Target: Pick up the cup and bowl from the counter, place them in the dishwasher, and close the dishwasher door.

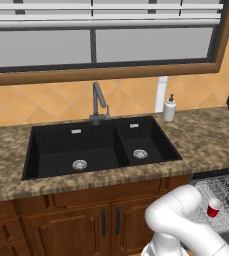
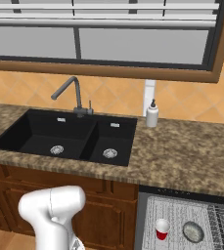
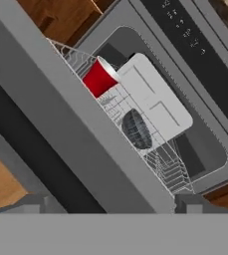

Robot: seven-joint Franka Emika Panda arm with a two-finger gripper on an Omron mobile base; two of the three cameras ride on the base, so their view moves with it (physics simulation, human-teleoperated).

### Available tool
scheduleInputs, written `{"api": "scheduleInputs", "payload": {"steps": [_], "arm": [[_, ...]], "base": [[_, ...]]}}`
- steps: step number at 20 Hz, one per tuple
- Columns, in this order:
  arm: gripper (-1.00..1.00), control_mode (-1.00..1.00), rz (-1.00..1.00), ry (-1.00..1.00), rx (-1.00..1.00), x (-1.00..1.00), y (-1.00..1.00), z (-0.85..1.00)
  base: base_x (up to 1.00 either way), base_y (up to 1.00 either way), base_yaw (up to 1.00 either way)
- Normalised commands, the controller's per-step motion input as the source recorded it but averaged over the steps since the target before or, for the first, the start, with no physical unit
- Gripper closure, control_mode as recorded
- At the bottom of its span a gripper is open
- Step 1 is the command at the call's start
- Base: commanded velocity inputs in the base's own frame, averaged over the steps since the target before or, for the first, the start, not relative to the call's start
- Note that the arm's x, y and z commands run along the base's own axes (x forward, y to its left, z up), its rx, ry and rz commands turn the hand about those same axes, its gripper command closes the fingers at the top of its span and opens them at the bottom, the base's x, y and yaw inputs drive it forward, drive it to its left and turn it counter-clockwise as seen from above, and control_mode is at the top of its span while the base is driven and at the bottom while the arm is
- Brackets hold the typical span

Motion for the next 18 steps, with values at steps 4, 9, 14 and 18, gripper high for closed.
{"api": "scheduleInputs", "payload": {"steps": [4, 9, 14, 18], "arm": [[-1.0, -1.0, 0.0, -0.05, 0.0, 0.06, -0.02, -0.98], [-1.0, -1.0, 0.0, -0.29, 0.0, 0.08, 0.06, -0.52], [-1.0, -1.0, 0.0, -0.42, 0.02, 0.47, 0.12, -0.32], [-1.0, -1.0, 0.0, -0.41, 0.04, 0.57, 0.17, -0.2]], "base": [[0.0, 0.0, 0.0], [0.0, 0.0, 0.0], [0.0, 0.0, 0.0], [0.0, 0.0, 0.0]]}}
